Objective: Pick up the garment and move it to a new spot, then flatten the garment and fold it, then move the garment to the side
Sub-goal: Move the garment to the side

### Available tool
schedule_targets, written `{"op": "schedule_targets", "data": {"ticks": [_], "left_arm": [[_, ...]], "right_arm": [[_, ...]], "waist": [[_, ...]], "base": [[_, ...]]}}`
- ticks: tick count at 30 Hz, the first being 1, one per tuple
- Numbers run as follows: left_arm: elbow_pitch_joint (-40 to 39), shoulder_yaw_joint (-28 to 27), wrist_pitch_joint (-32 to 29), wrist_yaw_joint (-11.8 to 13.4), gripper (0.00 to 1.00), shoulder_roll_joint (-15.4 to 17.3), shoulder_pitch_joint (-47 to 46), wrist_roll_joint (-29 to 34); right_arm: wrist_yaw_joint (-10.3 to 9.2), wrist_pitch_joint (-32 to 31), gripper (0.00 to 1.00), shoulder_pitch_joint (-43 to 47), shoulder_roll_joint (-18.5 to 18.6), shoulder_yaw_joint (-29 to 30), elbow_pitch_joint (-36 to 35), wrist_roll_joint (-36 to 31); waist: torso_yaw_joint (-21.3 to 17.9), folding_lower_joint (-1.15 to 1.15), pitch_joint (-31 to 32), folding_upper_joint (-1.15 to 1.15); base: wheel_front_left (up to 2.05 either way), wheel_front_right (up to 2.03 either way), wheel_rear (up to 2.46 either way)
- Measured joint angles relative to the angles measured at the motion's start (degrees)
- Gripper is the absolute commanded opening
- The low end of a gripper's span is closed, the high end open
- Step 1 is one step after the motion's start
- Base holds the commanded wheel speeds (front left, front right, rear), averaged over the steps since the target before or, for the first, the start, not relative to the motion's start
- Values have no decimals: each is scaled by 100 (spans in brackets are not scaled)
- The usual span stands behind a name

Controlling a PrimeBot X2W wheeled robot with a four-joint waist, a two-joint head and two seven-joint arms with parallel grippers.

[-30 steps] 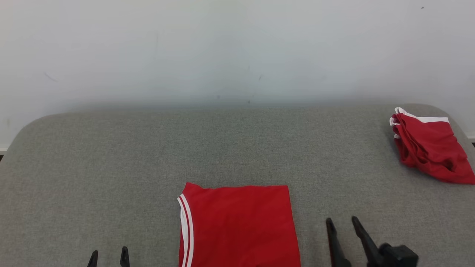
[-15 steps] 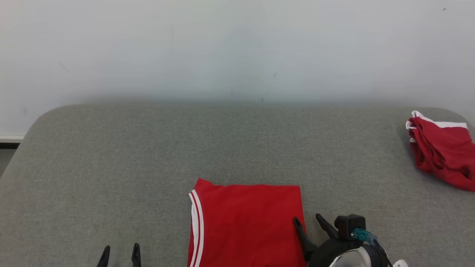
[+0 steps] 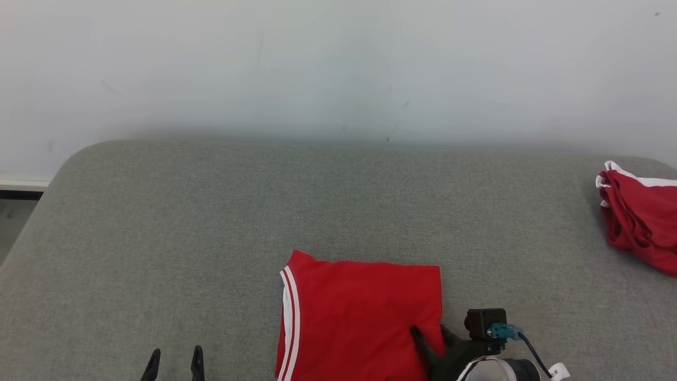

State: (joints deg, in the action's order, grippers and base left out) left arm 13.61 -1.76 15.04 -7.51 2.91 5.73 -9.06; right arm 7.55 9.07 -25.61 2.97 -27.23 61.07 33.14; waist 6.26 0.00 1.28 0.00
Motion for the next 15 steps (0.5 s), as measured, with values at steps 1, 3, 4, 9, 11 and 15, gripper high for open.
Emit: {"op": "schedule_targets", "data": {"ticks": [1,3,4,9,11,15], "left_arm": [[2,4,0,0,100,0,-12,0],[3,8,0,0,100,0,-29,0],[3,4,0,0,100,0,-29,0],[-12,-67,0,0,100,1,-22,-30],[-25,-77,1,7,100,1,-20,-74],[-60,-96,0,43,100,0,-31,-134]], "right_arm": [[-1,-18,0,-12,5,-108,-1,101],[0,43,0,-28,1,-269,32,243],[0,77,0,-44,-3,-325,79,287],[0,355,0,-416,26,-520,394,309],[0,408,0,-636,148,-610,426,265],[0,408,0,-1037,515,-879,402,153]], "waist": [[14,0,-3,0],[37,0,-8,0],[42,0,-11,0],[-51,0,-33,0],[-112,0,-47,0],[-260,0,-100,0]], "base": [[0,0,0],[0,0,0],[0,0,0],[0,0,0],[0,0,0],[0,0,0]]}}
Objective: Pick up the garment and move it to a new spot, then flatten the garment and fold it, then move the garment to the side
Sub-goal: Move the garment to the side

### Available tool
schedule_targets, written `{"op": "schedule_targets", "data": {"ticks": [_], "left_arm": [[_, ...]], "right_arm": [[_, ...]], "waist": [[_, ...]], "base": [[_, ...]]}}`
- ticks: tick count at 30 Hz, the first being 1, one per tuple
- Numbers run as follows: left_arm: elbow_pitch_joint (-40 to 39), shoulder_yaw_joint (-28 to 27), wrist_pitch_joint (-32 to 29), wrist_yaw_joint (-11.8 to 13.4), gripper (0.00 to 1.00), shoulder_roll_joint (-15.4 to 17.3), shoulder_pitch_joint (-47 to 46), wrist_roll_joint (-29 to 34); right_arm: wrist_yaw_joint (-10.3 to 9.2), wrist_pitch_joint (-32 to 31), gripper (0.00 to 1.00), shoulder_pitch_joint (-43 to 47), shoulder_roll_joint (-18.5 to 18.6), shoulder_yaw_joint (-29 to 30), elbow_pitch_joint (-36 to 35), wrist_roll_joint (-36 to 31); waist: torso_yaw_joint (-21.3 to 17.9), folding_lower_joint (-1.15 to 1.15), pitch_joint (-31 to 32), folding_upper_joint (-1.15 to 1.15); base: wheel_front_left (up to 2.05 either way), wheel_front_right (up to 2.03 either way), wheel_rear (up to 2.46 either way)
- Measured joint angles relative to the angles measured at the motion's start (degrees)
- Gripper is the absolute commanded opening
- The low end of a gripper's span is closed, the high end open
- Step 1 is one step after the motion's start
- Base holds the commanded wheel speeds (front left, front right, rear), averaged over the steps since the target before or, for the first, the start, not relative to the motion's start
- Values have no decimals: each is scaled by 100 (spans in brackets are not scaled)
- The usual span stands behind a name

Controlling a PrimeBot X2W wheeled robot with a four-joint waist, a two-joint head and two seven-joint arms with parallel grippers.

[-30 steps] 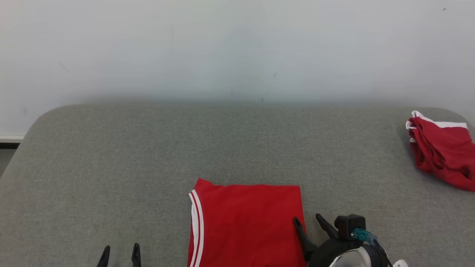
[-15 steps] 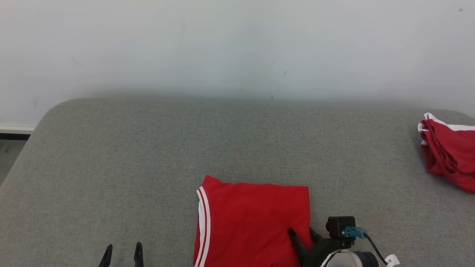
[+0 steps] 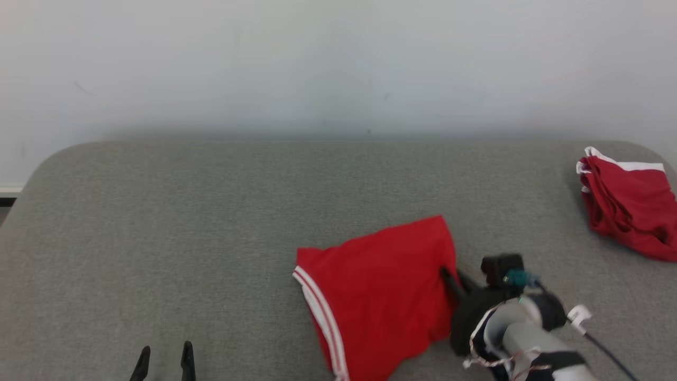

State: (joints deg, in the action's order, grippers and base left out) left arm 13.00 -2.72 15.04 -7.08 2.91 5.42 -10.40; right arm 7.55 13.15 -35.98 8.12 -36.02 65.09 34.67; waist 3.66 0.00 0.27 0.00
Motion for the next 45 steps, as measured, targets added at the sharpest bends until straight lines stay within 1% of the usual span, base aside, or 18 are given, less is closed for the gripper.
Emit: {"op": "schedule_targets", "data": {"ticks": [5,10,13,22,29,33,34,40,45], "left_arm": [[-90,18,1,2,100,0,-146,-79],[-177,73,0,3,100,0,-360,-81],[-220,88,0,3,100,0,-477,-75],[-336,84,0,-5,100,-1,-788,67],[-464,99,0,-33,100,-3,-934,204],[-546,185,0,-34,100,12,-1054,288],[-546,185,0,-34,100,12,-1054,288],[-759,238,0,-43,100,79,-1168,287],[-909,222,0,-43,100,137,-1223,283]], "right_arm": [[0,-167,0,-675,536,-327,-172,-35],[0,-399,0,-1326,1229,-632,-425,-27],[0,-520,0,-1646,1642,-759,-552,48],[0,-775,0,-2372,2631,-1007,-732,272],[0,-945,0,-2952,3122,-1005,-744,511],[0,-1089,0,-3194,3412,-1039,-649,524],[0,-1089,0,-3194,3412,-1039,-649,524],[0,-1170,0,-3420,3936,-1134,-433,476],[0,-1143,0,-3457,4090,-1195,-83,318]], "waist": [[-195,0,-173,0],[-365,0,-467,0],[-459,1,-665,0],[-692,1,-1206,0],[-789,0,-1531,-1],[-795,0,-1737,-1],[-795,0,-1737,-1],[-721,0,-2029,-1],[-643,0,-2245,-1]], "base": [[0,0,0],[0,0,0],[0,0,0],[0,0,0],[0,0,0],[0,0,0],[0,0,0],[0,0,0],[0,0,0]]}}
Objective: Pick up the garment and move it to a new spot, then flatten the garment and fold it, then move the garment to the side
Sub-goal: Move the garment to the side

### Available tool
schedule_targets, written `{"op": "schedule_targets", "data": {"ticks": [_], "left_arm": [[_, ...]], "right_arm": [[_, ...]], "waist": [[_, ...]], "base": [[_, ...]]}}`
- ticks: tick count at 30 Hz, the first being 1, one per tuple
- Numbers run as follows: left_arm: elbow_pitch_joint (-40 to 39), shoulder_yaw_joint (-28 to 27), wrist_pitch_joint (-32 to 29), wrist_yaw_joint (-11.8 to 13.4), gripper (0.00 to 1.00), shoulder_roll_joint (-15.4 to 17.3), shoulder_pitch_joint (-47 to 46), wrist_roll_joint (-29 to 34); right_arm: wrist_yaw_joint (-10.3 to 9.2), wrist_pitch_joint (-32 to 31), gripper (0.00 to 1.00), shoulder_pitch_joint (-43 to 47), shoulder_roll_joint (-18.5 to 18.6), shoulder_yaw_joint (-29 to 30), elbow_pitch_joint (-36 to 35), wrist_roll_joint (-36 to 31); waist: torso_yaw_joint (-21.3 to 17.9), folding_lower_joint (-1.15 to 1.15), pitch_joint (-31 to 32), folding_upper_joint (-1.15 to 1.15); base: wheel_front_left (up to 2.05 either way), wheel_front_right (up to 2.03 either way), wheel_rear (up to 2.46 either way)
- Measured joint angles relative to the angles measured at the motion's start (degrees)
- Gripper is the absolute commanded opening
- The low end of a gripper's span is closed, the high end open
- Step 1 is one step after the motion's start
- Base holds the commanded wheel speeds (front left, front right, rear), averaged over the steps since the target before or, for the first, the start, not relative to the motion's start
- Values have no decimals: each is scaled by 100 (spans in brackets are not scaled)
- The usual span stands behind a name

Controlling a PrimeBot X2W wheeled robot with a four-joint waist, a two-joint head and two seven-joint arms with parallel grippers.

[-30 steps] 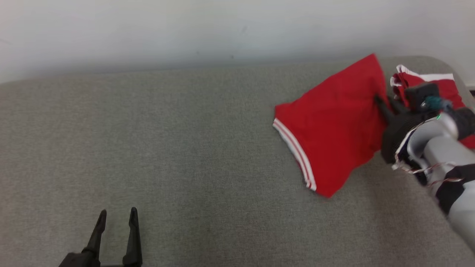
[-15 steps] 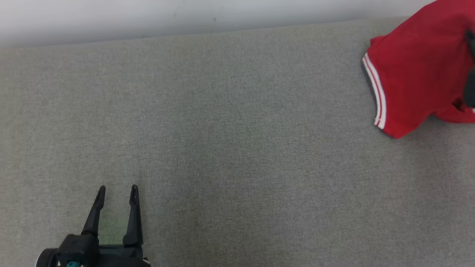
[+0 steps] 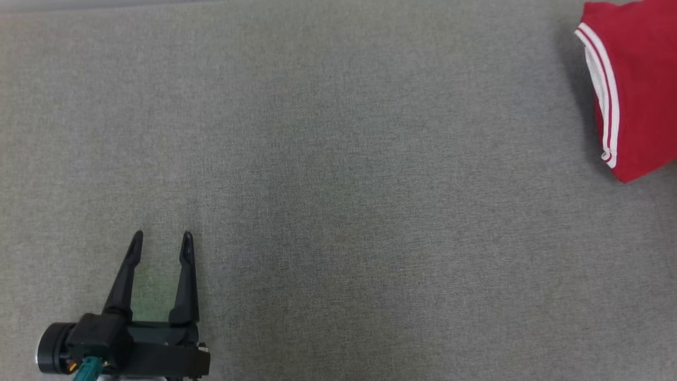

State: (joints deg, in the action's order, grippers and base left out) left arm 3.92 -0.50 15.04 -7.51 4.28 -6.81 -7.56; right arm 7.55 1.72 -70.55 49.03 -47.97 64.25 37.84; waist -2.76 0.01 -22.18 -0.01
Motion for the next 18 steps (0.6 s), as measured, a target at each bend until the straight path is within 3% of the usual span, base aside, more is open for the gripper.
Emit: {"op": "schedule_targets", "data": {"ticks": [7,8,9,18], "left_arm": [[-88,0,0,0,100,68,-97,-8],[-93,-5,0,0,100,71,-120,-8],[-98,-9,0,0,100,74,-145,-8],[20,-146,0,-1,100,41,-130,-54]], "right_arm": [[0,246,1,2,-181,146,713,-218],[0,358,87,1,-187,183,776,-243],[0,427,100,-8,-196,214,817,-286],[0,1160,100,-265,-431,637,961,-728]], "waist": [[83,0,-235,0],[96,0,-254,0],[106,0,-271,0],[97,-1,-106,1]], "base": [[0,0,0],[0,0,0],[0,0,0],[0,0,0]]}}
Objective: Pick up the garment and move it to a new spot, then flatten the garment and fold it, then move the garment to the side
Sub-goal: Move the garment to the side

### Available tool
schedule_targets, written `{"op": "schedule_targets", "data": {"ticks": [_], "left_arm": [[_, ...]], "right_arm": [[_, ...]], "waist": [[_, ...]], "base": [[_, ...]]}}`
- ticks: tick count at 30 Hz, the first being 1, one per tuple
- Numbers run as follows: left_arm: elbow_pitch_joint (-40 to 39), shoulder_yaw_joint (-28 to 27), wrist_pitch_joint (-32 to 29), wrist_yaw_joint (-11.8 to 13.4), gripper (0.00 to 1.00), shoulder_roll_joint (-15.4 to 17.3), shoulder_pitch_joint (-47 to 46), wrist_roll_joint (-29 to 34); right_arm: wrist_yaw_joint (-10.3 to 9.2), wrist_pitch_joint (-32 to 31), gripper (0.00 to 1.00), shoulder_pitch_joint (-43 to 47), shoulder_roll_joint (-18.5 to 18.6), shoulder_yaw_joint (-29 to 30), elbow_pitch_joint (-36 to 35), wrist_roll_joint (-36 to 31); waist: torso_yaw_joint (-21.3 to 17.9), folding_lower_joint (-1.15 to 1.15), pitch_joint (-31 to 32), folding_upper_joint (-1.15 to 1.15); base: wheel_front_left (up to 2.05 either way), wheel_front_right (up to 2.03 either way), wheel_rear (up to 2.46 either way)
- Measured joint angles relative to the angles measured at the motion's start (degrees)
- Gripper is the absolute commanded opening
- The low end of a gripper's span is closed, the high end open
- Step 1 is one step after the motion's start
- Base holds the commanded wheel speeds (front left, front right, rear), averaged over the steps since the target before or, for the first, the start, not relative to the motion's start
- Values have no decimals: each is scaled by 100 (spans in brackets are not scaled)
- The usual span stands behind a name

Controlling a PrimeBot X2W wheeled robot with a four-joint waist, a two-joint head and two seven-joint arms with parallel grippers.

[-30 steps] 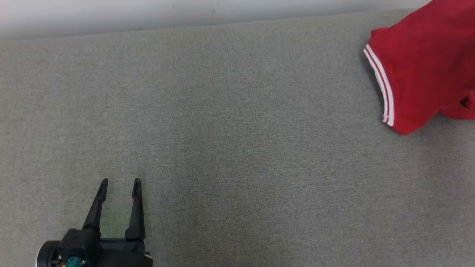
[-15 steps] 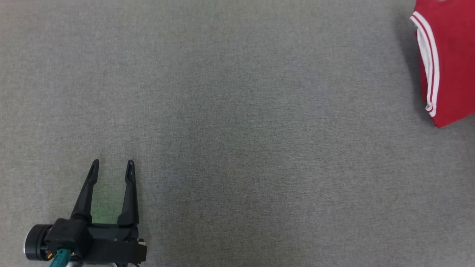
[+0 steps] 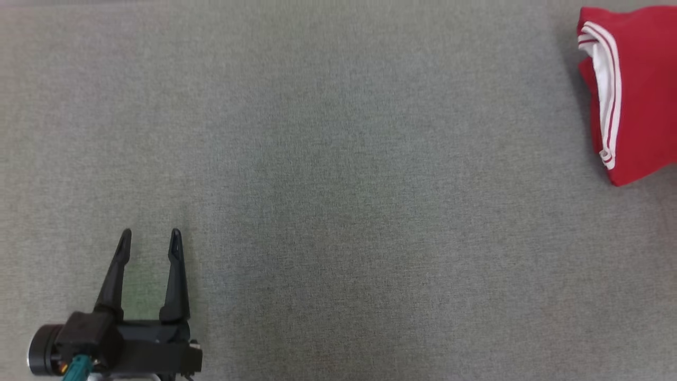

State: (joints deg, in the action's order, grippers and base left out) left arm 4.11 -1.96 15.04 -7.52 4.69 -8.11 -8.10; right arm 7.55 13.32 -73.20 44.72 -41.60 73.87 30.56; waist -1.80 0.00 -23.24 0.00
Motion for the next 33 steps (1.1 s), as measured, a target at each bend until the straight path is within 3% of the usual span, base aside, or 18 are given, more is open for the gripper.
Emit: {"op": "schedule_targets", "data": {"ticks": [4,8,11,15,19,26,33], "left_arm": [[78,-62,0,0,100,-71,203,-12],[208,-149,0,0,100,-113,388,-55],[285,-219,0,0,100,-134,581,-66],[376,-286,0,0,100,-155,809,-102],[456,-268,0,0,100,-170,1014,-103],[494,-207,0,0,100,-174,1225,-174],[543,-177,0,22,100,-175,1377,-209]], "right_arm": [[0,151,100,20,-394,278,-180,-2],[0,169,100,399,-524,1003,-1107,-33],[0,166,100,1189,-731,1596,-1961,-536],[0,170,100,2296,-1270,2606,-3123,-1096],[0,176,100,3822,-2109,3512,-4339,-1677],[0,178,100,5488,-2914,4043,-5684,-2059],[0,177,100,6655,-3612,4147,-6270,-2120]], "waist": [[-21,0,237,0],[-48,0,535,1],[-69,0,781,0],[-95,-1,1119,1],[-104,-1,1511,1],[-57,-2,1967,1],[-13,-1,2295,1]], "base": [[0,0,0],[0,0,0],[0,0,0],[0,0,0],[0,0,0],[0,0,0],[0,0,0]]}}
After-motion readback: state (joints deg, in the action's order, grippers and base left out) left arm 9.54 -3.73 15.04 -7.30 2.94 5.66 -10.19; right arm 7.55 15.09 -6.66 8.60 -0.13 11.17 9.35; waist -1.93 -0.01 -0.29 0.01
